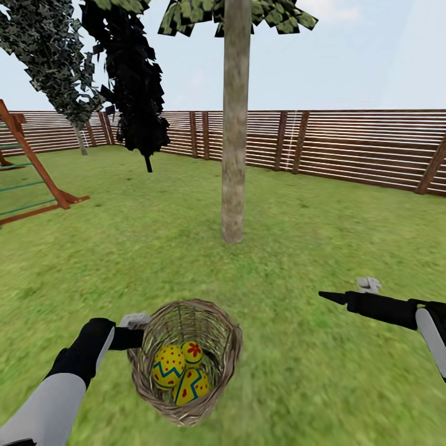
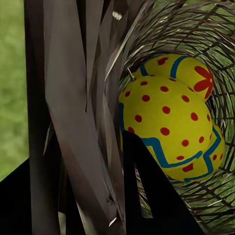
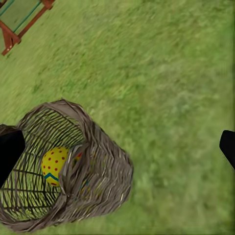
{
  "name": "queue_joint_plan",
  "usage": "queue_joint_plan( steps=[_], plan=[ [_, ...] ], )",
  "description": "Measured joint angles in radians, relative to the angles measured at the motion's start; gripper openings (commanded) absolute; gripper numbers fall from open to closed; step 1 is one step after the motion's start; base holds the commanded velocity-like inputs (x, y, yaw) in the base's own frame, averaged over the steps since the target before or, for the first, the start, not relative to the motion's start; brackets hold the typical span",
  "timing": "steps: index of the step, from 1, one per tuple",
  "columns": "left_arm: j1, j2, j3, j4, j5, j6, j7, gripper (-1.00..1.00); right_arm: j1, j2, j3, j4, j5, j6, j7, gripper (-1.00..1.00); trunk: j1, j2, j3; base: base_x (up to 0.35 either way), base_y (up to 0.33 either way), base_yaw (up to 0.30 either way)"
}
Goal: Take the three Easter eggs out of the wicker basket on the lawn in the garden, then place them on the lawn next to a single tree (choose any tree) so that all three eggs are next to the same tree and none are left in the basket.
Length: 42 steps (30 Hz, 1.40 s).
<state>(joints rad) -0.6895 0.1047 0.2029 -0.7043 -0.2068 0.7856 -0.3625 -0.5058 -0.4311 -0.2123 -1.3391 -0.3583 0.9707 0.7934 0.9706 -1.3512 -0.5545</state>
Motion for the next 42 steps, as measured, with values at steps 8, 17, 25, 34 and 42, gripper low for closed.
queue_joint_plan(
  steps=[8, 17, 25, 34, 42],
  plan=[
    [0.0, 0.0, 0.001, 0.0, -0.003, 0.0, 0.0, -1.0, 0.0, 0.0, -0.001, -0.001, 0.0, -0.001, 0.002, 1.0, 0.0, 0.0, 0.0, 0.33, 0.0, 0.0],
    [0.0, 0.0, 0.0, 0.0, -0.004, -0.001, 0.0, -1.0, 0.0, -0.002, -0.002, -0.003, -0.001, -0.001, 0.004, 1.0, 0.0, 0.0, 0.0, 0.33, 0.0, 0.0],
    [0.0, -0.001, -0.001, 0.0, -0.003, -0.001, 0.0, -1.0, 0.0, -0.002, -0.001, -0.002, 0.0, 0.001, 0.003, 1.0, 0.0, 0.0, 0.0, 0.33, 0.0, 0.0],
    [0.0, -0.001, 0.001, 0.0, -0.002, -0.001, 0.0, -1.0, 0.0, 0.0, -0.001, -0.001, -0.001, 0.001, 0.001, 1.0, 0.0, 0.0, 0.0, 0.33, 0.0, 0.0],
    [0.0, -0.001, 0.001, 0.0, -0.001, -0.001, 0.0, -1.0, 0.0, -0.002, -0.001, -0.001, 0.0, 0.001, 0.002, 1.0, 0.0, 0.0, 0.0, 0.33, 0.0, 0.0]
  ],
)
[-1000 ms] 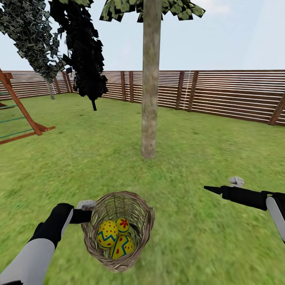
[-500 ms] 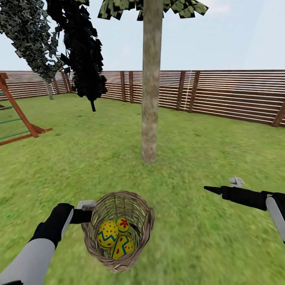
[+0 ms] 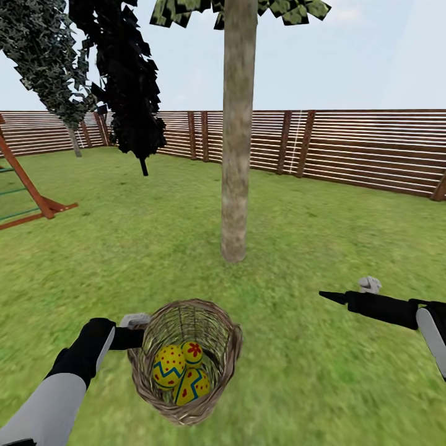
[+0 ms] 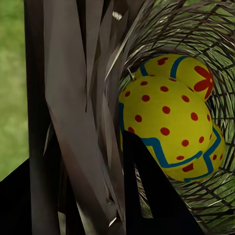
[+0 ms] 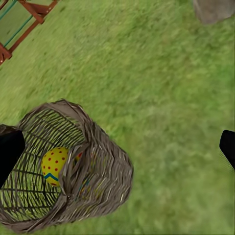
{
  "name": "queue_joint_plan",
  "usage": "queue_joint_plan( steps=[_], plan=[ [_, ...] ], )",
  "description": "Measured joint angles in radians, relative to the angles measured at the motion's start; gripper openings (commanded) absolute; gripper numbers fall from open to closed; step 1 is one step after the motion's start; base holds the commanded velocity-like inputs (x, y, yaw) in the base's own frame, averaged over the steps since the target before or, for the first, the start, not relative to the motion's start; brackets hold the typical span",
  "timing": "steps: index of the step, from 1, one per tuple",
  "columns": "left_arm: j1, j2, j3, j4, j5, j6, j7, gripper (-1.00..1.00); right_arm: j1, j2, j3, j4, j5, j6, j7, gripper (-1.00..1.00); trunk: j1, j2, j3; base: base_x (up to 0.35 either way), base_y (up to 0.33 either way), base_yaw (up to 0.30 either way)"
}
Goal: Take the three Easter eggs out of the wicker basket on the lawn in the garden, then place them on the lawn next to a single tree (choose any tree) so that all three eggs are next to the same tree and none are left in the basket.
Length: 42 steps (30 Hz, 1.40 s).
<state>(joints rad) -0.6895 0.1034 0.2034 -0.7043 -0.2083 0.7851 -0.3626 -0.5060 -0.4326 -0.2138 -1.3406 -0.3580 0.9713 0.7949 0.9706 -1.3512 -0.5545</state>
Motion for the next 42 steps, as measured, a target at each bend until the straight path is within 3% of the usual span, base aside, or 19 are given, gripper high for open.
queue_joint_plan(
  steps=[30, 31, 32, 33, 34, 35, 38, 42],
  plan=[
    [0.0, -0.003, 0.0, 0.008, -0.001, 0.0, 0.0, -1.0, 0.0, -0.005, -0.003, 0.017, -0.004, -0.001, -0.003, 1.0, 0.0, 0.0, 0.0, 0.33, 0.0, 0.0],
    [0.0, -0.003, 0.0, 0.008, 0.0, 0.001, 0.0, -1.0, 0.0, -0.027, -0.036, 0.065, 0.003, -0.016, -0.008, 1.0, 0.0, 0.0, 0.0, 0.33, 0.0, 0.0],
    [0.0, -0.003, 0.0, 0.008, 0.001, 0.001, 0.0, -1.0, 0.0, -0.045, -0.096, 0.093, 0.004, -0.04, -0.008, 1.0, 0.0, 0.0, 0.0, 0.33, 0.0, 0.0],
    [0.0, -0.003, 0.0, 0.008, 0.001, 0.002, 0.0, -1.0, 0.0, -0.051, -0.129, 0.107, 0.016, -0.052, -0.007, 1.0, 0.0, 0.0, 0.0, 0.33, 0.0, 0.0],
    [0.0, -0.003, 0.0, 0.009, 0.0, 0.001, 0.0, -1.0, 0.0, -0.054, -0.147, 0.113, 0.064, -0.059, -0.007, 1.0, 0.0, 0.0, 0.0, 0.33, 0.0, 0.0],
    [0.0, -0.003, 0.0, 0.009, 0.0, 0.001, 0.0, -1.0, 0.0, -0.054, -0.152, 0.115, 0.1, -0.061, -0.006, 1.0, 0.0, 0.0, 0.0, 0.33, 0.0, 0.0],
    [0.0, -0.003, 0.0, 0.009, 0.0, 0.001, 0.0, -1.0, 0.0, -0.055, -0.157, 0.116, 0.133, -0.062, -0.006, 1.0, 0.0, 0.0, 0.0, 0.33, 0.0, 0.0],
    [0.0, -0.005, 0.0, 0.009, 0.004, 0.002, 0.0, -1.0, 0.0, -0.072, -0.158, 0.117, 0.217, -0.105, -0.002, 1.0, 0.0, 0.0, 0.0, 0.33, 0.0, 0.0]
  ],
)
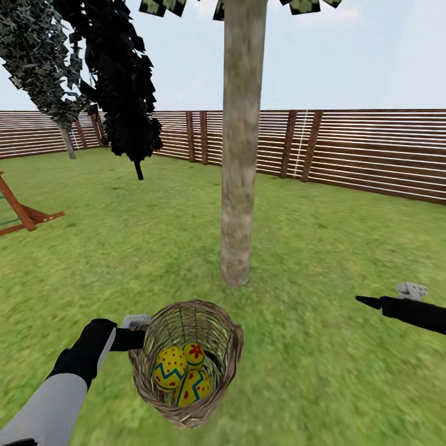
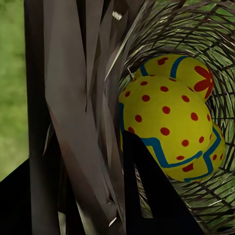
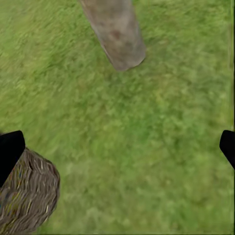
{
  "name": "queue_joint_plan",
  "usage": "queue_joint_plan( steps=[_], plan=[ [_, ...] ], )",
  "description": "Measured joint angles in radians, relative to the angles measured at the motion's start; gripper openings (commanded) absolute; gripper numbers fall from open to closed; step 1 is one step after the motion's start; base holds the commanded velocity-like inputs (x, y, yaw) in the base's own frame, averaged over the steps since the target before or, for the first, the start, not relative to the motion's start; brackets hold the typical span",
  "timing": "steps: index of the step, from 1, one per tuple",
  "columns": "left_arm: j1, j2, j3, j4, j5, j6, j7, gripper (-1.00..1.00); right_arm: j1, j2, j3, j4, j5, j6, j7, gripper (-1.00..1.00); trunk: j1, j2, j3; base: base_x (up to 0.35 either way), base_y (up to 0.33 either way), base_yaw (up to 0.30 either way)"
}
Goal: Take the three Easter eggs out of the wicker basket on the lawn in the garden, then place them on the lawn next to a single tree (choose any tree) so that all three eggs are next to the same tree and none are left in the basket.
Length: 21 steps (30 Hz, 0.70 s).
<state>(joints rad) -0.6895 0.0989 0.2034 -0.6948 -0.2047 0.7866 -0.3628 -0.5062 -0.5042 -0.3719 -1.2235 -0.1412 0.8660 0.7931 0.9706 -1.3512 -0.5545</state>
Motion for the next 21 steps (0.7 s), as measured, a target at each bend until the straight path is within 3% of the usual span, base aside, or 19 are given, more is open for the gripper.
queue_joint_plan(
  steps=[4, 21],
  plan=[
    [0.0, 0.0, 0.0, 0.0, 0.0, 0.0, 0.0, -1.0, 0.0, -0.006, 0.0, 0.001, 0.017, -0.011, 0.001, 1.0, 0.0, 0.0, 0.0, 0.33, 0.0, 0.0],
    [0.0, 0.0, 0.001, 0.001, 0.001, 0.0, 0.0, -1.0, 0.0, -0.007, 0.0, 0.001, 0.019, -0.011, 0.001, 1.0, 0.0, 0.0, 0.0, 0.33, 0.0, 0.0]
  ],
)
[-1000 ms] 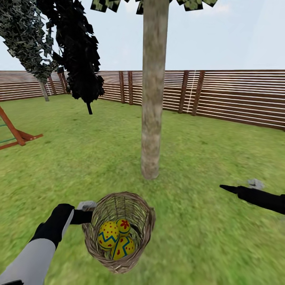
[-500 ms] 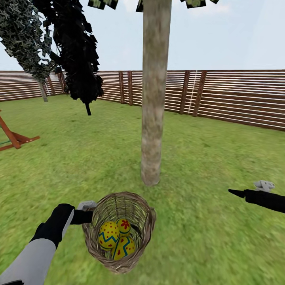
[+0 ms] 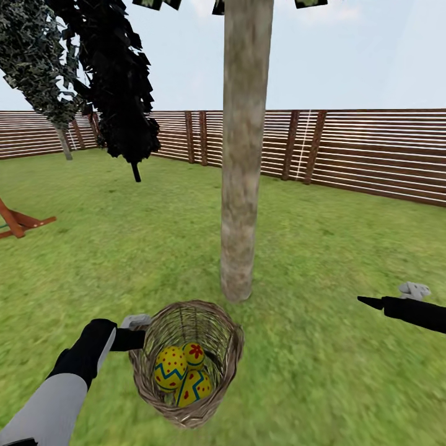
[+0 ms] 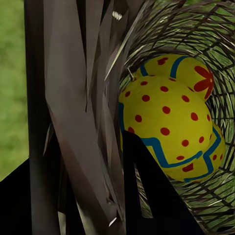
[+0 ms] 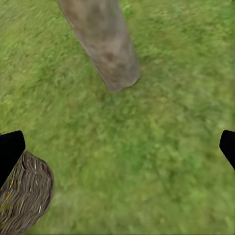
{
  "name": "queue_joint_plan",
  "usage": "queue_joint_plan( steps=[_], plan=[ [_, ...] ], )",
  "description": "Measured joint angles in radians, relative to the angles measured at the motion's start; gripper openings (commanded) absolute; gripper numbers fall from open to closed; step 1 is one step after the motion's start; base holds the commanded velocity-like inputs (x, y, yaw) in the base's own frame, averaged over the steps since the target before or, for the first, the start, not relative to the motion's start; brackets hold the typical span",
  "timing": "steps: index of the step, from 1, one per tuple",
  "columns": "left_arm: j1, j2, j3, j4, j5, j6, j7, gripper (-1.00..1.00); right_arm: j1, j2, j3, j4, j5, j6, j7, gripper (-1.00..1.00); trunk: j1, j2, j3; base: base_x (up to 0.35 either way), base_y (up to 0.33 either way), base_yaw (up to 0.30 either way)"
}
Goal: Take the three Easter eggs out of the wicker basket on the lawn in the garden, then place them on the lawn next to a single tree (choose any tree) so that all three eggs are next to the same tree and none are left in the basket.
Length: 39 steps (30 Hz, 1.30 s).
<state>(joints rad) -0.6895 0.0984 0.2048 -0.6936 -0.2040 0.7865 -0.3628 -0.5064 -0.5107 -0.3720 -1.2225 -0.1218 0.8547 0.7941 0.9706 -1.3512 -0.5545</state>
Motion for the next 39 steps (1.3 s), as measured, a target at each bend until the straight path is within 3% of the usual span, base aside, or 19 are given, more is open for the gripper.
queue_joint_plan(
  steps=[9, 20, 39],
  plan=[
    [0.0, 0.0, 0.0, 0.0, -0.002, 0.0, 0.0, -1.0, 0.0, 0.0, 0.0, 0.0, 0.0, 0.0, 0.0, 1.0, 0.0, 0.0, 0.0, 0.33, 0.0, 0.0],
    [0.0, -0.006, -0.001, -0.008, 0.003, 0.0, 0.0, -1.0, 0.0, 0.0, 0.0, 0.001, -0.002, 0.0, 0.0, 1.0, 0.001, 0.0, 0.0, 0.013, 0.0, 0.0],
    [0.0, -0.006, -0.001, -0.008, -0.001, 0.0, 0.0, -1.0, 0.0, 0.0, 0.0, 0.002, -0.002, 0.0, 0.0, 1.0, 0.073, -0.133, -0.059, 0.0, 0.0, 0.0]
  ],
)
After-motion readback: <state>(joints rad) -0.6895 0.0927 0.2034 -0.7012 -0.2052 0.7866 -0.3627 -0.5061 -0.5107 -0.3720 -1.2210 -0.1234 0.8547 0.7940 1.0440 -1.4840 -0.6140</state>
